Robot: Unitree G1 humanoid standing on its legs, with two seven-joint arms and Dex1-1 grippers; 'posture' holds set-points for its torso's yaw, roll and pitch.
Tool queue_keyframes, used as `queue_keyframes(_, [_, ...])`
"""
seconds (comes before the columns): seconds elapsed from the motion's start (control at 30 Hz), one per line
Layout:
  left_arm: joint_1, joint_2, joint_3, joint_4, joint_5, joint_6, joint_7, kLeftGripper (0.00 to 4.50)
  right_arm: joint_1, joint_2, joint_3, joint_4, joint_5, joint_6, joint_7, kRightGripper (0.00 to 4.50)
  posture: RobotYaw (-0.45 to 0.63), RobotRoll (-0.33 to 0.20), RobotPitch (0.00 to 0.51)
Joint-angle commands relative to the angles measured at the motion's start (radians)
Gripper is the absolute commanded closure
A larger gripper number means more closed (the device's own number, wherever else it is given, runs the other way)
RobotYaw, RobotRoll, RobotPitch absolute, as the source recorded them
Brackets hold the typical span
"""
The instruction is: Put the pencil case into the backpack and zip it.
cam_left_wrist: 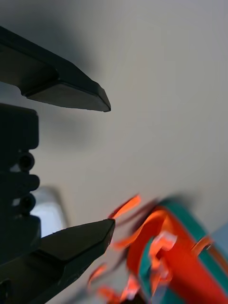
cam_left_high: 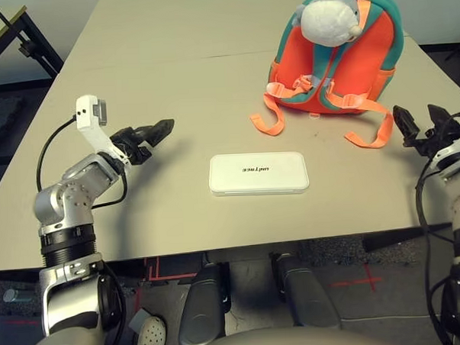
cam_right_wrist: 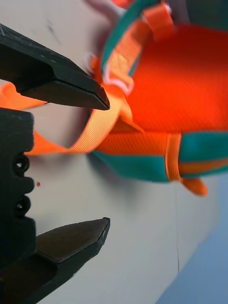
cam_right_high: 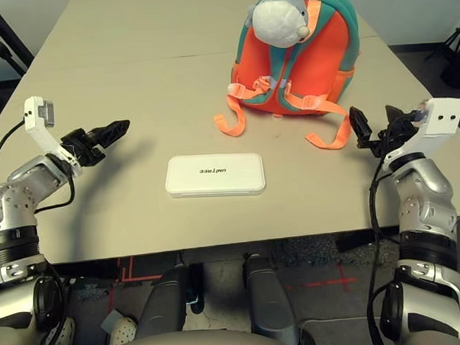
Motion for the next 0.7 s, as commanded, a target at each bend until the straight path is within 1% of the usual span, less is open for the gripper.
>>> queue_keyframes(0.03, [-0.013,0.017,0.004,0.029,-0.065,0.151,-0.019,0.00,0.058,-0.063,0.076,-0.068,-0.059,0.088,0.052,0.02,-0.15,0.000,0.160])
queue_keyframes(0.13, [-0.029,0.012,-0.003,0.054,-0.101,0.262,-0.033,0.00,0.080,-0.093,0.112,-0.135,-0.064,0.160,0.071,0.02,-0.16,0.000,0.157])
queue_keyframes(0.3, [-0.064,-0.002,-0.001,0.120,-0.116,0.403,-0.032,0.00,0.096,-0.121,0.142,-0.211,-0.069,0.229,0.111,0.02,-0.16,0.000,0.154])
queue_keyframes(0.43, [-0.090,-0.034,0.035,0.172,-0.121,0.453,-0.037,0.00,0.123,-0.157,0.170,-0.254,-0.085,0.268,0.150,0.02,-0.17,0.000,0.150])
queue_keyframes(0.53, [-0.106,-0.042,0.051,0.206,-0.120,0.495,-0.048,0.00,0.135,-0.173,0.183,-0.274,-0.093,0.283,0.168,0.02,-0.18,0.000,0.150])
queue_keyframes(0.7, [-0.115,-0.046,0.035,0.259,-0.105,0.500,-0.065,0.00,0.139,-0.178,0.196,-0.294,-0.098,0.305,0.183,0.02,-0.18,0.000,0.153])
